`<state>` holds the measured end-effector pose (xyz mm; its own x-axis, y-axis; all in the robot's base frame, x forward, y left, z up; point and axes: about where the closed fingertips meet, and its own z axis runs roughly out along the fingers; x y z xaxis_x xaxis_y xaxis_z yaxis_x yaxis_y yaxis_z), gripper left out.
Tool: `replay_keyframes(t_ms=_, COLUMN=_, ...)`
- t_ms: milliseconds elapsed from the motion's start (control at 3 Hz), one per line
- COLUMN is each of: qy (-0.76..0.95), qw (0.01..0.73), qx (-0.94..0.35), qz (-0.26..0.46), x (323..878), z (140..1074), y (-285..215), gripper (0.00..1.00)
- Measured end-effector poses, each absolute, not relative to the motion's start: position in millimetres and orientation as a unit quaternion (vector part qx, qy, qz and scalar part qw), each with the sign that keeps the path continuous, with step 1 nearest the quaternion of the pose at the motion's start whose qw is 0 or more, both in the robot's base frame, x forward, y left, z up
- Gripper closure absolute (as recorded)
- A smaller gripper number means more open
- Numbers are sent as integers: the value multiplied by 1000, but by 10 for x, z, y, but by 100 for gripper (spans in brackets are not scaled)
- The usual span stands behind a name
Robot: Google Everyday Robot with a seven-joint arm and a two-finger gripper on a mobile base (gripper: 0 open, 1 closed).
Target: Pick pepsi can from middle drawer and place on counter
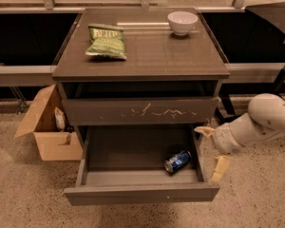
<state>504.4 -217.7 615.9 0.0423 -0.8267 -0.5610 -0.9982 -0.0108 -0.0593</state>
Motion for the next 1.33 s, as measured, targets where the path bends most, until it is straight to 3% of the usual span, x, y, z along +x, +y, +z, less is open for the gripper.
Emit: replay_keyframes(t_ms=1333, qy=674, qw=215, qx=-678, qz=199, x=5700, z=5056, y=-2084, gripper=0)
